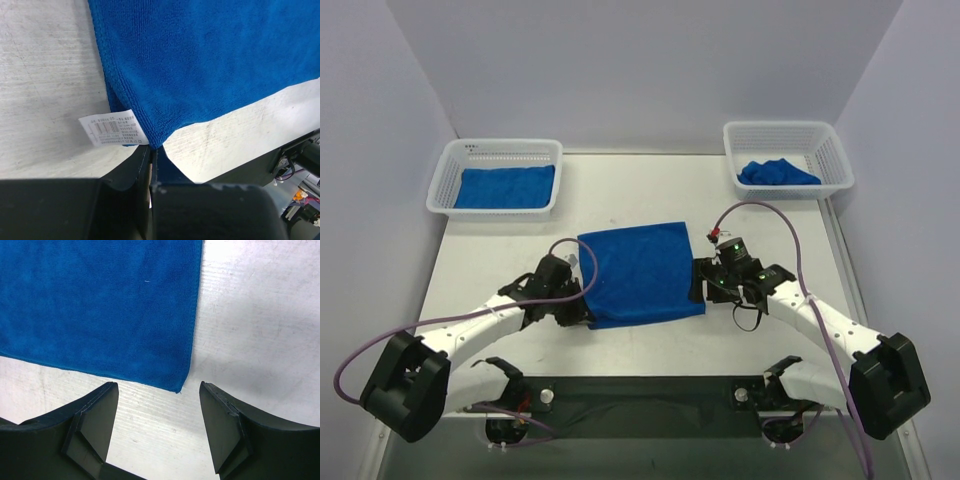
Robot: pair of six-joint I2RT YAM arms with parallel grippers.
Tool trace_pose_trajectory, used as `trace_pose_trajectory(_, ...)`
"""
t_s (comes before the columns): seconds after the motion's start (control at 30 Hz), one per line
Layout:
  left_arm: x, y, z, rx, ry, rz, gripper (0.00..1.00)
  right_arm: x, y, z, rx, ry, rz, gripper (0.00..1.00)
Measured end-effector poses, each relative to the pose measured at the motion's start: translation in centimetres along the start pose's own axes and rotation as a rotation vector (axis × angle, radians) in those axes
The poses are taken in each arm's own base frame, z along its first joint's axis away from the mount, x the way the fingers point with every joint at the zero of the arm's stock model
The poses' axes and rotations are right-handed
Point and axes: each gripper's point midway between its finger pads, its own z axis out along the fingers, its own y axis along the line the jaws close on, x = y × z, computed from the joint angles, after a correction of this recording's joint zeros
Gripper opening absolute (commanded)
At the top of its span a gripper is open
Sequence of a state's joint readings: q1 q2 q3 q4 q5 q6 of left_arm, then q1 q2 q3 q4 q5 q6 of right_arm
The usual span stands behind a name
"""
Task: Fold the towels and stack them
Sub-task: Fold the towel
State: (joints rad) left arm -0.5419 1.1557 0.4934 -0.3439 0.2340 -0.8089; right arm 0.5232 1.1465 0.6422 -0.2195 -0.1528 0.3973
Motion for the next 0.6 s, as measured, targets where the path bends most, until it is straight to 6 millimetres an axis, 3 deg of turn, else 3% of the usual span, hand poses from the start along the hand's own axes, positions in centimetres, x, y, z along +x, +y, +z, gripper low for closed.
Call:
trace_pose_trajectory(0.33, -0.4, -1.1, -1.3, -0.006, 0.018, 0.004, 0.0, 0.1, -0.5, -0.1, 0.006, -0.009, 0.011, 0.66)
trace_pose_trajectory(0.6, 1.8, -0.2, -1.4, -0.037, 0.134, -0.008, 0.03, 0.8, -0.9, 0.1, 0.015, 0.005, 0.017, 0.66)
